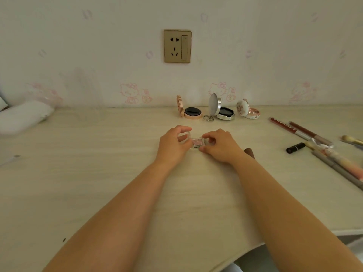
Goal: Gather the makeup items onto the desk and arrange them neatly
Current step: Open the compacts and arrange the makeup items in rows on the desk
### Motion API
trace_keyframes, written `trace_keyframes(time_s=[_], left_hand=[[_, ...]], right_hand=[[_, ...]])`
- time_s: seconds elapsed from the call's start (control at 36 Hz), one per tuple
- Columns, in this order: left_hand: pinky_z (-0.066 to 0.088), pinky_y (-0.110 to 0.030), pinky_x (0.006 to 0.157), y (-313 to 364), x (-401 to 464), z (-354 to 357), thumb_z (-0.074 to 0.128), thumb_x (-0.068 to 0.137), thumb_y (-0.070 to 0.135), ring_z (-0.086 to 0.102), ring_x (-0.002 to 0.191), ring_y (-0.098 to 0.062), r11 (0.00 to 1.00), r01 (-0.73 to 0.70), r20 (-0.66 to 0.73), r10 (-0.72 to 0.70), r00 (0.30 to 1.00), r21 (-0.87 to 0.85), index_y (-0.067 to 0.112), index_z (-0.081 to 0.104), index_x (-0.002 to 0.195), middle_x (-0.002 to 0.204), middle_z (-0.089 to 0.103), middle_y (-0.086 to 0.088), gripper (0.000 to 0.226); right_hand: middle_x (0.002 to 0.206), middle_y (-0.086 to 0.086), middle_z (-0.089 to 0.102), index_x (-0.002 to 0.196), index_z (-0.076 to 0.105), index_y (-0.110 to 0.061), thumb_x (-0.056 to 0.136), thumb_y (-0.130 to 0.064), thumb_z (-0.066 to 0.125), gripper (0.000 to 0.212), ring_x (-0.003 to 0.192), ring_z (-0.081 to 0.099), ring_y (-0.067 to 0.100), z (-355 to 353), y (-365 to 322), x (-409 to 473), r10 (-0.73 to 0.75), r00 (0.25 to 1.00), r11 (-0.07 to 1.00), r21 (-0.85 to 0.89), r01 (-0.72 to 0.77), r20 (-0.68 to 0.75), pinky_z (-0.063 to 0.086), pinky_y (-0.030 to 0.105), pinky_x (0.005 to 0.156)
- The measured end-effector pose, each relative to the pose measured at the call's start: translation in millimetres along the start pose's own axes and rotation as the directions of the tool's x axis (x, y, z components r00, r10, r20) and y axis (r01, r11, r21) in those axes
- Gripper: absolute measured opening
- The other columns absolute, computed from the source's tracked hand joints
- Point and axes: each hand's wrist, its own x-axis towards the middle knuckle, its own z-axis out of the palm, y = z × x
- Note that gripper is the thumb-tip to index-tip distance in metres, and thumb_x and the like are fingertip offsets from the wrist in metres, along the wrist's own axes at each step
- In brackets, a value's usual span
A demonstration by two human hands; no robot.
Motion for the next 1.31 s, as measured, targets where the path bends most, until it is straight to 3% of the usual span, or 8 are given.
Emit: trace_keyframes(time_s=[0.11,0.19,0.33,0.44,0.56,0.94,1.19,1.31], left_hand=[[0.037,0.002,0.064,-4,11,-3,0.064,0.083,0.014,0.061,0.076,-0.003,0.994,-0.012,0.013,0.010,1.000,0.108,0.021,0.060,0.109,0.106,0.059,0.006,0.027],[0.051,-0.016,0.070,-6,20,-3,0.066,0.083,0.015,0.064,0.073,-0.009,0.995,0.022,0.015,-0.024,1.000,0.098,0.020,0.059,0.109,0.104,0.061,0.002,0.028],[0.052,-0.017,0.048,-6,33,1,0.072,0.077,0.009,0.062,0.068,-0.001,0.997,0.058,0.017,-0.059,0.998,0.057,0.015,0.055,0.112,0.102,0.059,0.001,0.039],[0.056,-0.033,0.072,-8,41,6,0.075,0.075,0.016,0.067,0.081,-0.012,0.980,0.041,-0.019,-0.039,0.999,0.193,0.018,0.053,0.115,0.108,0.062,0.000,0.046],[0.051,-0.035,0.082,-12,49,12,0.076,0.073,0.020,0.067,0.085,-0.014,0.957,0.026,-0.059,-0.009,0.998,0.289,0.019,0.052,0.115,0.109,0.063,0.001,0.049],[0.047,-0.030,0.075,-17,60,18,0.074,0.074,0.020,0.066,0.081,-0.014,0.927,0.017,-0.126,0.032,0.992,0.375,0.021,0.051,0.113,0.104,0.063,0.003,0.045],[0.045,-0.032,0.075,-18,57,17,0.074,0.074,0.022,0.062,0.091,-0.022,0.918,0.035,-0.151,0.027,0.988,0.394,0.021,0.049,0.115,0.097,0.065,-0.001,0.048],[0.041,-0.030,0.071,-14,55,15,0.076,0.071,0.033,0.058,0.092,-0.023,0.922,0.040,-0.192,0.037,0.981,0.385,0.022,0.042,0.126,0.100,0.060,-0.005,0.066]], right_hand=[[0.115,0.006,0.048,0.126,0.054,-0.025,0.082,-0.040,0.066,0.048,0.115,0.040,0.026,0,2,11,0.052,0.998,0.999,-0.011,-0.053,-0.023,0.033,0.031,0.100],[0.119,0.007,0.048,0.127,0.054,-0.027,0.083,-0.042,0.063,0.048,0.118,0.037,0.027,4,3,21,0.094,0.994,0.995,-0.015,-0.095,-0.056,0.033,0.034,0.101],[0.121,0.005,0.048,0.129,0.051,-0.032,0.085,-0.047,0.056,0.046,0.119,0.037,0.027,10,6,36,0.111,0.989,0.989,-0.087,-0.120,-0.097,0.033,0.037,0.098],[0.122,0.005,0.049,0.130,0.050,-0.034,0.087,-0.045,0.053,0.044,0.119,0.038,0.027,12,10,48,0.116,0.988,0.988,-0.090,-0.125,-0.099,0.032,0.037,0.098],[0.122,0.004,0.050,0.130,0.049,-0.036,0.086,-0.046,0.053,0.045,0.119,0.039,0.026,13,12,57,0.111,0.989,0.987,-0.103,-0.121,-0.093,0.032,0.038,0.098],[0.128,0.004,0.051,0.132,0.046,-0.040,0.088,-0.046,0.050,0.045,0.125,0.038,0.027,14,10,70,0.110,0.991,0.983,-0.139,-0.120,-0.079,0.030,0.039,0.100],[0.132,0.004,0.048,0.133,0.045,-0.042,0.088,-0.048,0.049,0.045,0.126,0.037,0.027,15,11,68,0.103,0.992,0.983,-0.146,-0.113,-0.075,0.029,0.040,0.101],[0.103,-0.002,0.057,0.137,0.040,-0.035,0.089,-0.037,0.052,0.050,0.111,0.050,0.024,13,4,57,0.086,0.987,0.996,0.025,-0.083,-0.135,0.037,0.039,0.097]])
